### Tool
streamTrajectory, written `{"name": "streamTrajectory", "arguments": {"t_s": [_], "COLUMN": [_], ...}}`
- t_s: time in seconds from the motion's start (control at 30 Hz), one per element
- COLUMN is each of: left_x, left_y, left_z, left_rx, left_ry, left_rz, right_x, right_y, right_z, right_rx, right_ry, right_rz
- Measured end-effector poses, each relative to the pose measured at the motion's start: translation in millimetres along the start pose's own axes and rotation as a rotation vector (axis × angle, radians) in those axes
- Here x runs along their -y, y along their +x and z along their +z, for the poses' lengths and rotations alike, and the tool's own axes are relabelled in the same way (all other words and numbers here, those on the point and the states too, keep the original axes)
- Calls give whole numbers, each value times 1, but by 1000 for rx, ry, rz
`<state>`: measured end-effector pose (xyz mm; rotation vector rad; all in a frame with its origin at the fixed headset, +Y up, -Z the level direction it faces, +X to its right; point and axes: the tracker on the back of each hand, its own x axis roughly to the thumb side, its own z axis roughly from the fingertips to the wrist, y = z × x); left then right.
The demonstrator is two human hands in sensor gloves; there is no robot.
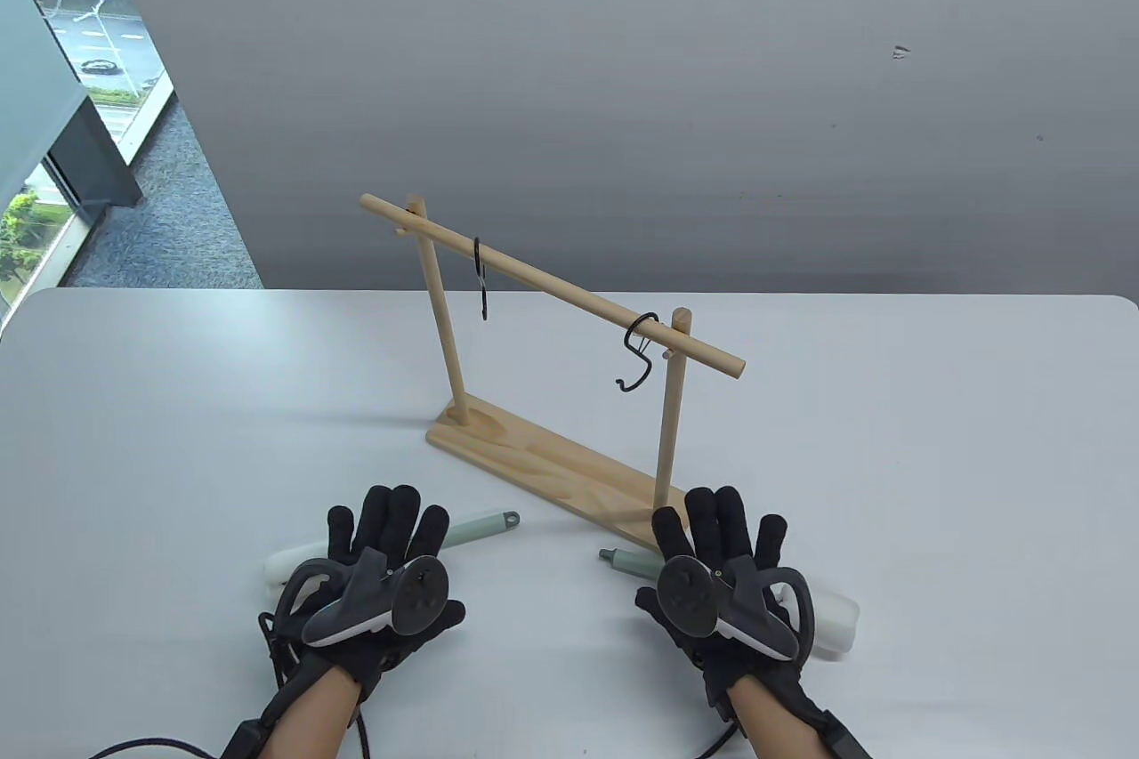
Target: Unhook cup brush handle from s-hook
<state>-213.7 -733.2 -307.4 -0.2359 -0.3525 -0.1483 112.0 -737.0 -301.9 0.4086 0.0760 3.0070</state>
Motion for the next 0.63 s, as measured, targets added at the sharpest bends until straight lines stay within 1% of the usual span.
{"name": "streamTrajectory", "arguments": {"t_s": [0.63], "left_x": [1], "left_y": [0], "left_z": [0], "left_rx": [-7], "left_ry": [-19], "left_rz": [1], "right_x": [0], "right_y": [0], "right_z": [0], "right_rx": [1], "right_ry": [16], "right_rz": [0]}}
